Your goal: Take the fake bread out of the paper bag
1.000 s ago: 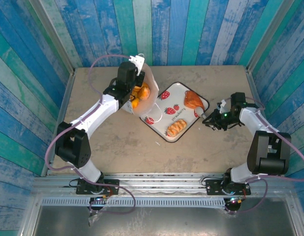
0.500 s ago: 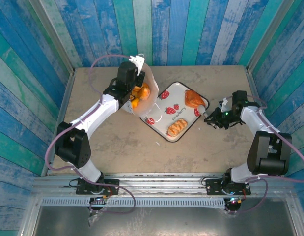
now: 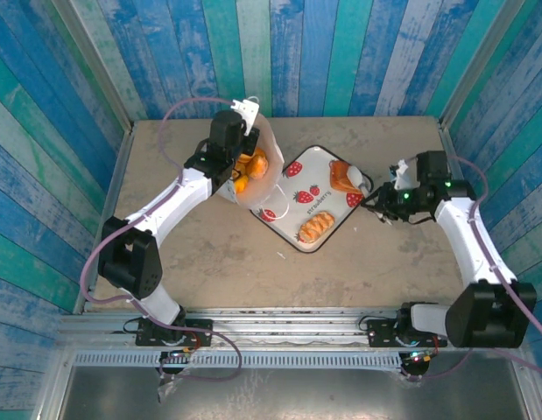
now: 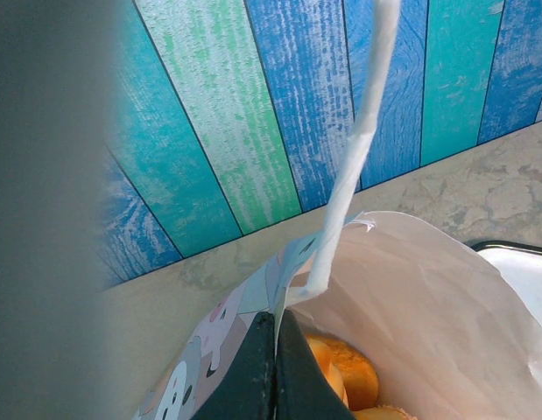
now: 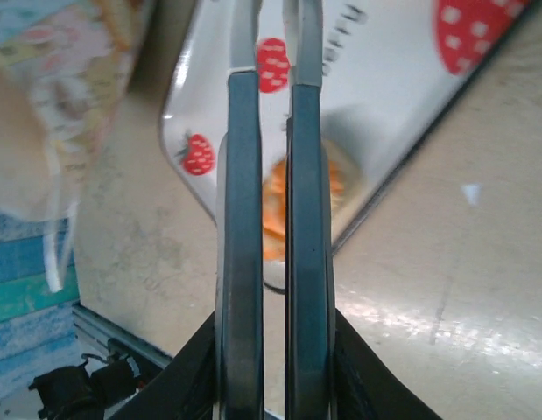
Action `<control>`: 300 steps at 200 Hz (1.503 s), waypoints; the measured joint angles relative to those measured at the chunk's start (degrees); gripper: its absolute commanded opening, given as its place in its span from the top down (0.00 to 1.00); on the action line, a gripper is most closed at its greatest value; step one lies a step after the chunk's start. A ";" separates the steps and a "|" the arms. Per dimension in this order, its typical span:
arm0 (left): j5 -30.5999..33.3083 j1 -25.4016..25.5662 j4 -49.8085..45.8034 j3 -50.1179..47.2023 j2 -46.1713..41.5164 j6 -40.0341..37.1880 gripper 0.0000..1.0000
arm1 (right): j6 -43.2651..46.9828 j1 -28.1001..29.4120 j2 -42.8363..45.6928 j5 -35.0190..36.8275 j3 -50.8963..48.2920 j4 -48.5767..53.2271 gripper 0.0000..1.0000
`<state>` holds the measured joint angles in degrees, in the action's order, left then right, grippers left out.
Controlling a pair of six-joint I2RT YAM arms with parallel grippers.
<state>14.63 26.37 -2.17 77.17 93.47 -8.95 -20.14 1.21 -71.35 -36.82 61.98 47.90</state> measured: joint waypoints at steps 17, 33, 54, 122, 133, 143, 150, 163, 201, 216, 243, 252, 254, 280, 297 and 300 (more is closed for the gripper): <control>-0.22 0.00 0.00 0.00 0.02 0.00 1.00 | -1.16 5.33 1.81 1.97 4.70 1.36 0.70; -0.24 0.00 -0.02 0.00 0.02 0.00 1.00 | -2.27 11.47 2.27 4.26 9.86 2.80 0.69; -0.28 0.00 -0.02 0.00 0.00 0.00 1.00 | -3.19 18.99 1.60 7.65 16.24 4.52 0.68; -0.66 0.00 -0.04 0.00 0.02 0.28 1.00 | -4.07 34.07 -7.56 15.65 27.78 7.74 0.68; -0.83 0.00 -0.07 0.00 0.02 0.33 1.00 | -4.15 35.21 -9.51 16.31 27.85 7.98 0.68; -0.87 0.00 -0.07 0.00 0.02 0.48 1.00 | -4.31 35.98 -11.26 16.72 27.91 8.31 0.68; -0.96 0.00 -0.07 0.00 0.02 0.52 1.00 | -4.35 36.39 -12.44 16.98 27.93 8.44 0.67; -1.11 0.00 -0.09 0.00 0.02 0.72 1.00 | -4.48 37.00 -14.45 17.35 28.00 8.52 0.67; -1.55 0.00 -0.13 0.00 0.02 1.29 1.00 | -4.57 37.51 -19.61 17.57 29.86 8.59 0.64; -1.70 0.00 -0.13 0.00 0.02 1.57 1.00 | -4.66 37.51 -21.33 17.70 30.95 8.46 0.63; -1.95 -0.02 -0.13 -0.02 0.02 2.19 1.00 | -5.03 37.53 -24.39 18.32 33.22 8.28 0.62; -2.16 -0.02 -0.13 -0.09 0.02 2.36 1.00 | -5.22 37.57 -25.33 18.75 33.88 8.20 0.61; -2.21 -0.02 -0.13 -0.11 0.02 2.36 1.00 | -5.29 37.57 -25.51 18.84 33.99 8.20 0.61; -3.04 -0.02 -0.04 -0.31 0.02 2.64 1.00 | -5.84 37.57 -28.24 19.69 35.93 8.24 0.59; -3.34 0.00 0.07 -0.52 0.02 2.84 1.00 | -6.10 37.55 -29.86 20.48 37.35 8.46 0.57; -3.41 0.00 0.11 -0.55 0.02 2.82 1.00 | -6.10 37.55 -30.03 20.61 37.57 8.52 0.57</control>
<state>11.22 26.37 -2.07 76.62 93.49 -6.13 -26.24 38.76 -101.38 -16.21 99.55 56.42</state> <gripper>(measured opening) 0.044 0.425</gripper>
